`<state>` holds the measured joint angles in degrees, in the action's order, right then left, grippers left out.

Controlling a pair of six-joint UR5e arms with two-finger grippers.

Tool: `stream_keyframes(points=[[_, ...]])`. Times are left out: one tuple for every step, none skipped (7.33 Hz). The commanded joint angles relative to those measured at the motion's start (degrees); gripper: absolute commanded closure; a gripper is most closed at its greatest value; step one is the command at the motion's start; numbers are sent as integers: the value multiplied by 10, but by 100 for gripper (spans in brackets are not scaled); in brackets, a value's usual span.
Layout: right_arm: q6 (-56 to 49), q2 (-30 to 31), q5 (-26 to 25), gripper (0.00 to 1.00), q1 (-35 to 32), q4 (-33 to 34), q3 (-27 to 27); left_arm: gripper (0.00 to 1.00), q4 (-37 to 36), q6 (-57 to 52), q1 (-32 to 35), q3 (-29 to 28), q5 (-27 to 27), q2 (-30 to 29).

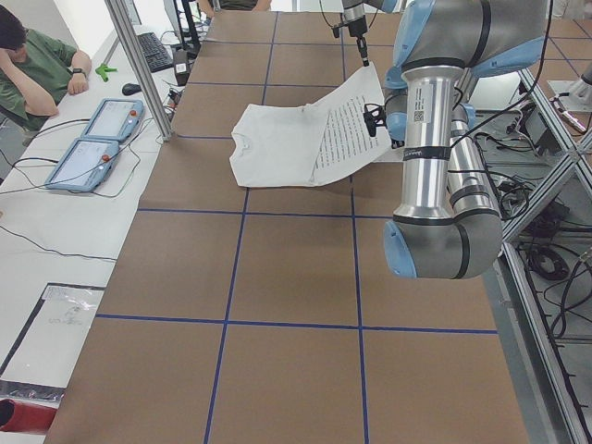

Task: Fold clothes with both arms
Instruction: 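Lift the hem with both grippers and fold it toward the collar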

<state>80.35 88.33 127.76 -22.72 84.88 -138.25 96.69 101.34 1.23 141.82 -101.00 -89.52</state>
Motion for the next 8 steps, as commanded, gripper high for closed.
stream_keyframes(points=[[-9,-62,-10,100,-43,0,52,100,0,-40,60,-9,-1,-12],[-9,-89,-10,100,-79,0,74,100,-4,-83,129,-14,-7,-41],[-12,-95,-9,100,-117,-2,83,100,-6,-103,193,-43,-40,-52],[-26,-117,-6,100,-153,-2,105,100,-7,-153,256,-72,-65,-76],[-30,-142,-7,100,-186,-3,137,100,-8,-192,297,-111,-78,-90],[-30,-172,-7,100,-216,-3,178,100,-8,-216,336,-148,-80,-114],[-36,-191,-9,100,-228,-3,218,100,-8,-236,360,-177,-81,-129],[-51,-215,-15,100,-239,-2,251,100,-7,-236,374,-200,-83,-154]])
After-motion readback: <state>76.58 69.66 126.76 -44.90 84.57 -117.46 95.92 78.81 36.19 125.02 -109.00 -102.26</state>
